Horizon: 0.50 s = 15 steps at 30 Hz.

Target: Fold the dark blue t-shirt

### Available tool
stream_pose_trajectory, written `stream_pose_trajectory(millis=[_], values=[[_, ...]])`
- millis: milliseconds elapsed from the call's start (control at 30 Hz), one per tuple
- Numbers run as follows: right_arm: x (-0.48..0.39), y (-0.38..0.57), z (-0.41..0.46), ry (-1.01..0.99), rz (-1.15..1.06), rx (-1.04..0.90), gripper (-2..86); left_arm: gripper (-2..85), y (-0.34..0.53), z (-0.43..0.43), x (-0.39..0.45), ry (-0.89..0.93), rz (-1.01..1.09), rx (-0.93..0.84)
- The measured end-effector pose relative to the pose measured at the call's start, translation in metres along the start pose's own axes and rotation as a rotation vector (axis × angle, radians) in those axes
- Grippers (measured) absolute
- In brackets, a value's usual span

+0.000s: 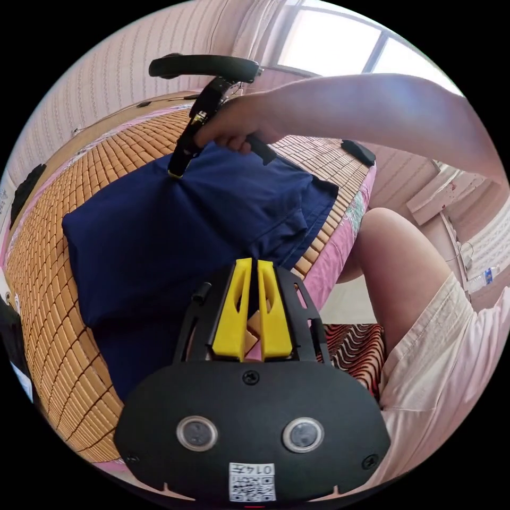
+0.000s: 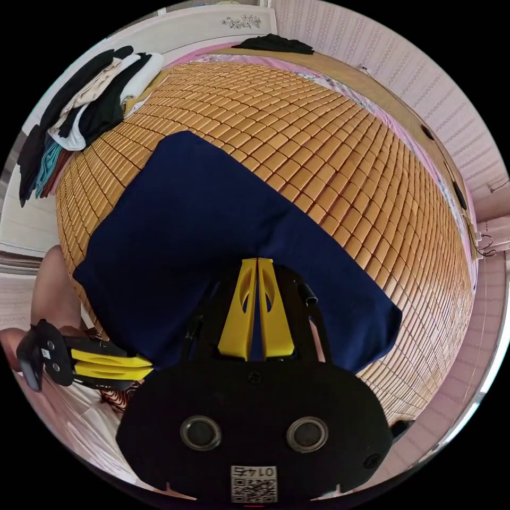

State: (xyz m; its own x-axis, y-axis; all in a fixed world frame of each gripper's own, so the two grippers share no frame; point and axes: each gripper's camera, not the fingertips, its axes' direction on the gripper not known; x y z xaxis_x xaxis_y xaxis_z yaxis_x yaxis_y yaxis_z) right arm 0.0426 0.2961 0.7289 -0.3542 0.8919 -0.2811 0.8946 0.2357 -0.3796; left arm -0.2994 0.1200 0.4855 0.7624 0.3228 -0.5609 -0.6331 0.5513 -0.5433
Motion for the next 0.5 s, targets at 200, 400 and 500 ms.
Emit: stream_pose_trajectory(millis=[200, 400, 500], values=[[0.006, -0.057, -0.008, 0.068, -0.059, -0.152, -0.5, 0.5, 0.017, 0.009, 0.009, -0.012, 0.011, 0.062], [-0.013, -0.078, 0.019, 0.206, -0.186, -0.323, -0.5, 0.3, 0.027, 0.019, 0.02, -0.042, 0.013, 0.082], [-0.001, -0.056, 0.001, 0.104, -0.068, -0.162, -0.5, -0.1, 0.033, 0.02, 0.03, -0.086, 0.028, 0.087]])
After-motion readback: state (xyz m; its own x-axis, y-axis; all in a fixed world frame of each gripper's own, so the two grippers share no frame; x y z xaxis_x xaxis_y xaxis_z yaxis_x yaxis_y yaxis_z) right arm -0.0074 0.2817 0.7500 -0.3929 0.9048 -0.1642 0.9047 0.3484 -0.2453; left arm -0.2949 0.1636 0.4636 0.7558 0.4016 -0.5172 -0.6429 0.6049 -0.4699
